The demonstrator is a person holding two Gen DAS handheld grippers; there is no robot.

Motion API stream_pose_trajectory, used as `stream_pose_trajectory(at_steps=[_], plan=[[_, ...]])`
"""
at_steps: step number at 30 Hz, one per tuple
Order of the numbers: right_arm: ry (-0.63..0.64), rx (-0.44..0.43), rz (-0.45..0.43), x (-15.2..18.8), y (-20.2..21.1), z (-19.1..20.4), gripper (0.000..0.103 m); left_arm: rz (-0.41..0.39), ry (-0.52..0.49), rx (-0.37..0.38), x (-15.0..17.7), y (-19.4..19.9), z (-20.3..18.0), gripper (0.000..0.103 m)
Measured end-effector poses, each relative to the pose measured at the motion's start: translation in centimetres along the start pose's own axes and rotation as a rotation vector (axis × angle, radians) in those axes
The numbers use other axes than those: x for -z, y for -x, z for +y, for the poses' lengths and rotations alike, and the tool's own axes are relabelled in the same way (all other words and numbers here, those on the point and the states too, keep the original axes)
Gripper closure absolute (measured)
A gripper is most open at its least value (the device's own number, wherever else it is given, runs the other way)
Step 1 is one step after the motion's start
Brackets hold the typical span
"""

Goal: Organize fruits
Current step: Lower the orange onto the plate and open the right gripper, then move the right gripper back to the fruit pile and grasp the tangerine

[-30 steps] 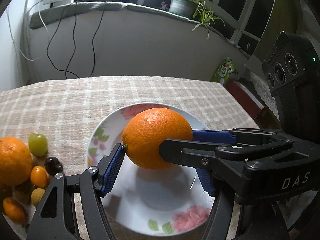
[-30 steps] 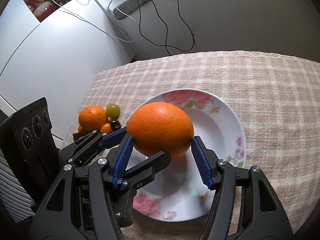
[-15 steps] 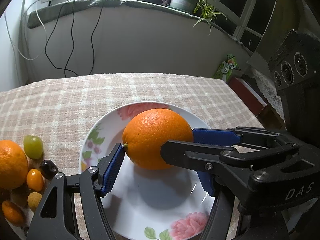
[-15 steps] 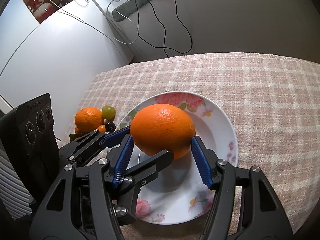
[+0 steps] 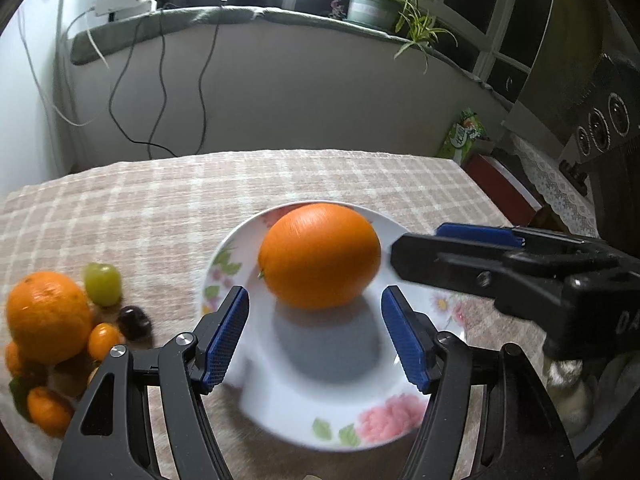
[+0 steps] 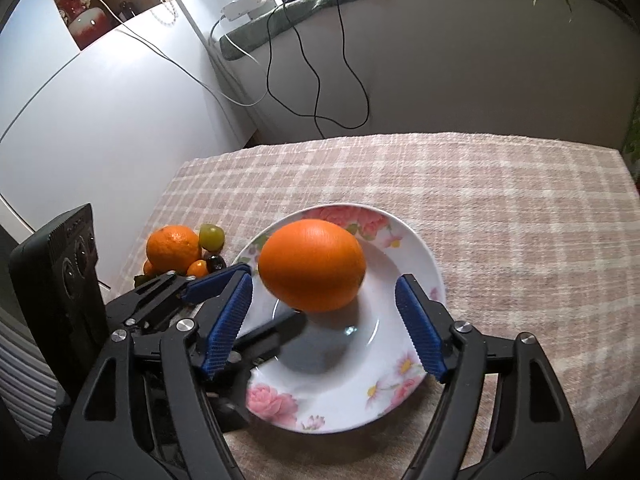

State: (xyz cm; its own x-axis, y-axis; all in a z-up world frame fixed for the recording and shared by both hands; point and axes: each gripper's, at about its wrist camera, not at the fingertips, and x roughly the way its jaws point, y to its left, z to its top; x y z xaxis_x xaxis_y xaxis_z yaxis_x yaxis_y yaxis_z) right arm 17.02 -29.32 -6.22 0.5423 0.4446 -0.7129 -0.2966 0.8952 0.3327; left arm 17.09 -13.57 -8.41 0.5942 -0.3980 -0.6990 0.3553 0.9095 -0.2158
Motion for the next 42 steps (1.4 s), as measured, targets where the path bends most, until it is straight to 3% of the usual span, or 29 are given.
stream_pose_trajectory(at_steps=[11, 14, 16, 22, 29, 42], plan=[[0.142, 0.125, -0.193, 1.1, 4.8, 3.4, 0.026, -0.057, -0.015, -0.069, 2.4, 5.6, 2.9, 0.034], [0.193, 0.119, -0.218, 1.3, 5.7, 5.0, 0.016, -0.071, -0.006, -0.098, 3.3, 7.4, 4.4, 0.034], [0.243, 0.138, -0.230, 1.3, 6.0, 6.4, 0.016, -0.082, 0.007, -0.120, 4.0, 8.7, 5.6, 0.034], [0.403, 0.168, -0.209, 1.9, 5.5, 10.7, 0.016, -0.131, 0.056, -0.188, 5.7, 12.7, 8.8, 0.034], [0.452, 0.096, -0.166, 2.6, 3.8, 13.5, 0.016, -0.162, 0.098, -0.250, 7.8, 15.9, 11.9, 0.034], [0.534, 0.018, -0.088, 4.8, 0.7, 17.3, 0.016, -0.139, 0.178, -0.241, 10.9, 15.9, 14.6, 0.034]])
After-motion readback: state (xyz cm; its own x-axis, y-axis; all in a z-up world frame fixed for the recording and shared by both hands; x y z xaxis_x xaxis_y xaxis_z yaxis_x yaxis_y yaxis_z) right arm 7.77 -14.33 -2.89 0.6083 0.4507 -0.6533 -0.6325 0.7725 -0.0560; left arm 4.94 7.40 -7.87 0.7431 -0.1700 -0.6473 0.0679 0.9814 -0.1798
